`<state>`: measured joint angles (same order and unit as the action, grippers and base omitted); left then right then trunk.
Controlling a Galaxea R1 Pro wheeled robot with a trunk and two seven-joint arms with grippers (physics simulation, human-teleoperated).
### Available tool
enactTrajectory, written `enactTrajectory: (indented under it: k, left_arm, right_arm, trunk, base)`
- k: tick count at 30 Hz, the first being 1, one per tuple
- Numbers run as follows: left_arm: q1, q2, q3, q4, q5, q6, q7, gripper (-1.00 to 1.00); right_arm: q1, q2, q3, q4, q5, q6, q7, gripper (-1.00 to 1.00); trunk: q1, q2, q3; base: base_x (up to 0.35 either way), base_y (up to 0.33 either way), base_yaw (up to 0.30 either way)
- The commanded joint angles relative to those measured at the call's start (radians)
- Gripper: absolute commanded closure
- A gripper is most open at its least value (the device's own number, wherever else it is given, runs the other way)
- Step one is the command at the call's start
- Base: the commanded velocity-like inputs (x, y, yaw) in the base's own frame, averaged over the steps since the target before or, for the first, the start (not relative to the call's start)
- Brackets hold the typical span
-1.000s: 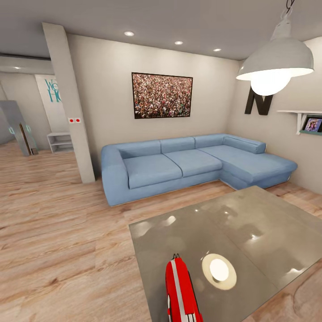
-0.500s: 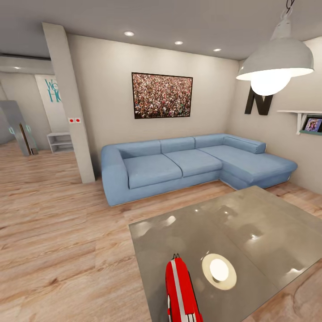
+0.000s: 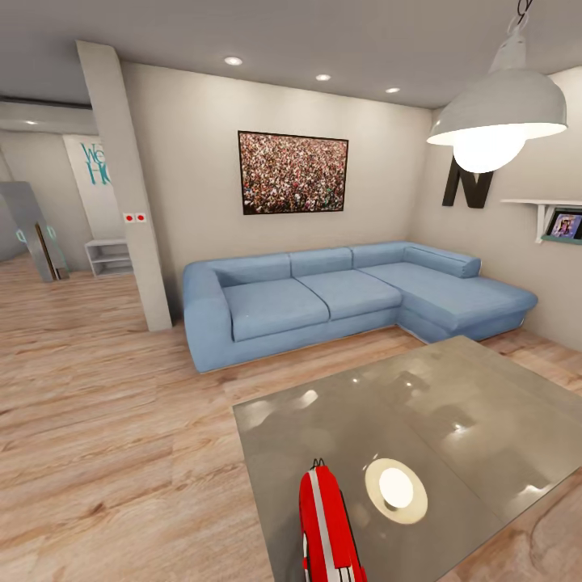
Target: Turn on the radio receiver that's on the table in the living room.
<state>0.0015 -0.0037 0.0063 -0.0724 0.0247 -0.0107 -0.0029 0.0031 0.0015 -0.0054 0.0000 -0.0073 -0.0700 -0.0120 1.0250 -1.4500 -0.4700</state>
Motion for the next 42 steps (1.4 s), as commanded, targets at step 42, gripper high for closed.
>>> enactTrajectory:
  k: [42]
  left_arm:
    - [0.0,-0.022,0.001,-0.024,0.001,0.012,-0.009,-1.0]
  right_arm:
    - [0.0,-0.002,0.002,0.0,0.005,-0.008,-0.002,-1.0]
  trunk:
    - [-0.046,0.084,-0.023]
  base:
    - [0.0,0.0,0.0]
